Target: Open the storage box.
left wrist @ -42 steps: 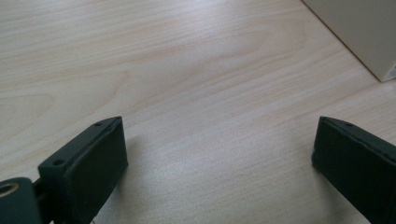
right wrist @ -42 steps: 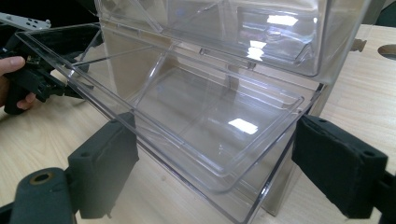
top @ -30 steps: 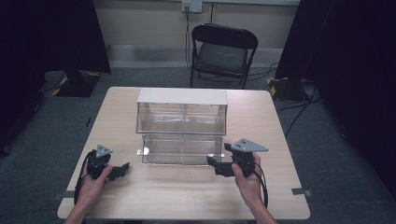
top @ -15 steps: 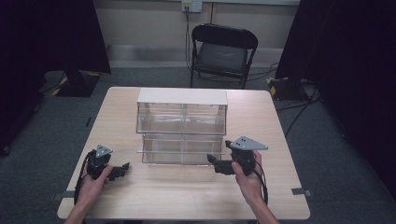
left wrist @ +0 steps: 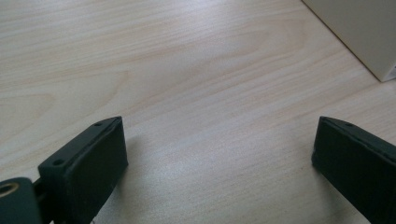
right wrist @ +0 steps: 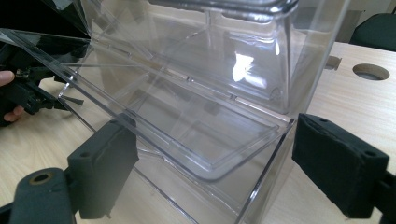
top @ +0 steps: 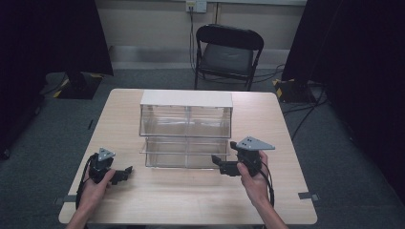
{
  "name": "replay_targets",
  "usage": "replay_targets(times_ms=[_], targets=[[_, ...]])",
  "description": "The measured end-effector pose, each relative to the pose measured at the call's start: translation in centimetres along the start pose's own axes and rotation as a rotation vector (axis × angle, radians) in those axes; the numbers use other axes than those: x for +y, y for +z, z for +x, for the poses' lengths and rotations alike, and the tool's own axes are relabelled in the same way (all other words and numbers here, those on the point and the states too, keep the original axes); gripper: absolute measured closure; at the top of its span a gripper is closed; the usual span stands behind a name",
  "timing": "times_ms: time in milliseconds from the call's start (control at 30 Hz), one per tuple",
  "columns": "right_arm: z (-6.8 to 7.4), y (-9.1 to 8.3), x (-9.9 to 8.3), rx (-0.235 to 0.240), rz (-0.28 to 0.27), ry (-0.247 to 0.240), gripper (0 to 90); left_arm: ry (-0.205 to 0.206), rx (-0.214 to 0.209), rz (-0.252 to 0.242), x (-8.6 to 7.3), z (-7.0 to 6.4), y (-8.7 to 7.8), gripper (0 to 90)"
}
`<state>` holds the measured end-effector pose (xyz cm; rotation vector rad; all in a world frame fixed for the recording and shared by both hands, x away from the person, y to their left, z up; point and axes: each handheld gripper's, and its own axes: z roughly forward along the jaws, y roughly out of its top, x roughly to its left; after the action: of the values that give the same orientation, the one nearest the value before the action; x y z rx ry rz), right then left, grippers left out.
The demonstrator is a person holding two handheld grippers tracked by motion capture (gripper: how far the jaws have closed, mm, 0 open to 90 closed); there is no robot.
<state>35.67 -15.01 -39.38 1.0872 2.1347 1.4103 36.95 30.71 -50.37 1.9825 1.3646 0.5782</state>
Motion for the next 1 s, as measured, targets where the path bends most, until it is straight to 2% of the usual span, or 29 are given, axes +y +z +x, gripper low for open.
replay_targets(times_ms=[1000], targets=[[-0.6,0.4,2.3,-0.015,-0.046,0.015,13.6,0.001,-0.002,0.002,0.0,0.0,0.0,2.7]])
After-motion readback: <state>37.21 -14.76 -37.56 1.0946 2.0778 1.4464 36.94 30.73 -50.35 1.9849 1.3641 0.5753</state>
